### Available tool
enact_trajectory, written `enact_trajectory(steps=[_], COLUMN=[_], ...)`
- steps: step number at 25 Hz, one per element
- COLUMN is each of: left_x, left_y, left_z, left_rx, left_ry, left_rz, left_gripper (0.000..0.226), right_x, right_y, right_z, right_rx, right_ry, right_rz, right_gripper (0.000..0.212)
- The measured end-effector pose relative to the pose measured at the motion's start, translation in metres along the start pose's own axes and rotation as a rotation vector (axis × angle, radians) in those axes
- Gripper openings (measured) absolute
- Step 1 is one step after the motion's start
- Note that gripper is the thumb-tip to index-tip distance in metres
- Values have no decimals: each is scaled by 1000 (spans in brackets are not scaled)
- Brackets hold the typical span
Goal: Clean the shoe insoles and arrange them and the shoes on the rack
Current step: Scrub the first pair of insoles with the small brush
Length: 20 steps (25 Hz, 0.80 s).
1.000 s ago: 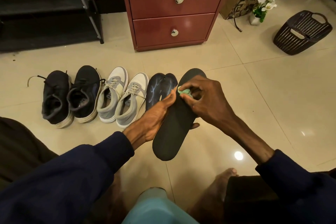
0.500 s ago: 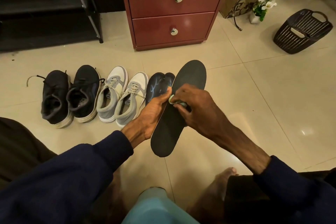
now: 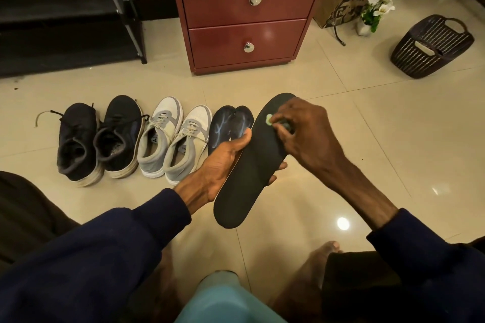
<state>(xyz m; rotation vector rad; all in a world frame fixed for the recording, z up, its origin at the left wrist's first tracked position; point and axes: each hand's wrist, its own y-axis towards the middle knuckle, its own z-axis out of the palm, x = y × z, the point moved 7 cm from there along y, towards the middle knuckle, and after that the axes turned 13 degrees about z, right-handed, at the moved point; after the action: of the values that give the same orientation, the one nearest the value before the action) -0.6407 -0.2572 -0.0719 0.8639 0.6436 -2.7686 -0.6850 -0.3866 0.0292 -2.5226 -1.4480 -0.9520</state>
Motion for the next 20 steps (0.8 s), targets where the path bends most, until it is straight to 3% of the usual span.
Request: enact_trajectory(steps=[3,7,12,17,20], left_x=[4,3,7,8,2], left_y=[0,0,3,2,2], left_z=[7,3,2,-4,3], left_rx=[113,53,125,40,110], left_ry=[-2,11,36,29,-19], left_rz=[-33,-28,-73,-45,-41], left_gripper=[65,58,71,59,65], right_x=[-28,11,-45,2,-33], right_y=[13,-1,20,2,21], right_z=[-25,0,-34,2,-26], right_rx=[-146,38,-213,34,-133], right_ry=[53,48,59,85,74], right_rz=[125,-31,224,29,155], right_gripper=[15,15,11,13,12])
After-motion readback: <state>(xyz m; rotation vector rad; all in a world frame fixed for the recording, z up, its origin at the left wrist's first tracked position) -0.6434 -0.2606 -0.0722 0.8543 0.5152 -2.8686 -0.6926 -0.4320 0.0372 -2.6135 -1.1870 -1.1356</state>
